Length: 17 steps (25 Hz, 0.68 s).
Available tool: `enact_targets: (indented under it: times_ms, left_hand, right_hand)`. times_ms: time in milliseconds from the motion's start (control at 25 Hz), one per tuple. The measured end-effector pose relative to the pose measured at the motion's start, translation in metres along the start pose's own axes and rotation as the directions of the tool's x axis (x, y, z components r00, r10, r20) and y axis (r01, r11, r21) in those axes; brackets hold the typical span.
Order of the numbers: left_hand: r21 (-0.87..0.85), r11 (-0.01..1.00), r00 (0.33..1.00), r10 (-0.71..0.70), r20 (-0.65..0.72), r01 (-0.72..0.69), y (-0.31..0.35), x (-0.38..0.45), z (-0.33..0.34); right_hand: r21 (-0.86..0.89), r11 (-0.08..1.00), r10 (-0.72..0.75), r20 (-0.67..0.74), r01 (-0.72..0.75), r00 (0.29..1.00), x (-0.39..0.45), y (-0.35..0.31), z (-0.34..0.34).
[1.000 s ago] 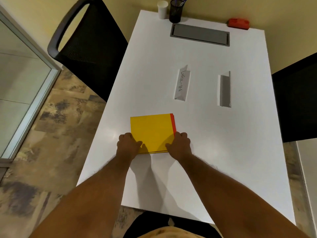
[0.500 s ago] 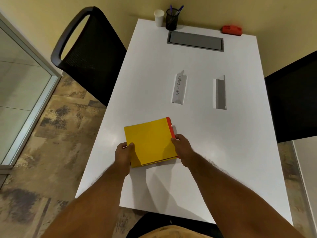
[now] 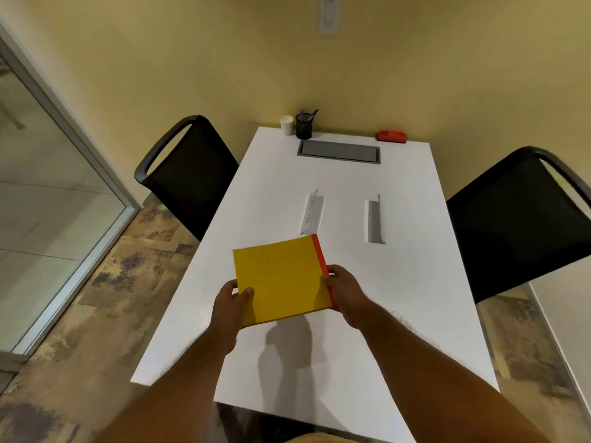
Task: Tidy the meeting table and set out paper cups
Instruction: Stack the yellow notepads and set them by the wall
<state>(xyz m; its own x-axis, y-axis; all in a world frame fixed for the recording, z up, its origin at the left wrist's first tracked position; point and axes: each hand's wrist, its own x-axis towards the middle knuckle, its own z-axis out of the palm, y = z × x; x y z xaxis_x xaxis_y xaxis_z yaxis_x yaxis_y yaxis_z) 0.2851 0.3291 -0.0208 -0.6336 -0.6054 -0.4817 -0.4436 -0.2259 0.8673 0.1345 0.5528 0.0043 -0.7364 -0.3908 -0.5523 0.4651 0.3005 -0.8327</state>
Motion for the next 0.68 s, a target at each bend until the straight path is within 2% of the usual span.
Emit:
enact_targets:
  times_ms: [160,320,560,680]
  left_hand:
    - [-0.072,0.989,0.988,0.12,-0.096,-0.127,0.001,-0.029,0.006]
    - [-0.12,0.985,0.981,0.107,-0.159,-0.127,-0.007,-0.044,-0.006]
    - [-0.197,0.974,0.987,0.091,-0.132,-0.116,-0.004,-0.033,-0.069]
    - [-0.271,0.956,0.993,0.095,-0.066,-0.109,-0.003,-0.021,-0.123]
  right_hand:
    - [0.098,0.995,0.014,0.033,-0.017,0.999,-0.024,0.007,-0.009]
    - [0.276,0.961,-0.014,0.007,0.011,1.0,-0.041,0.027,0.007]
    - [0.197,0.977,-0.083,0.024,0.077,0.996,-0.046,0.011,0.066]
    - [0.186,0.976,-0.112,-0.026,0.115,0.993,-0.039,-0.002,0.126]
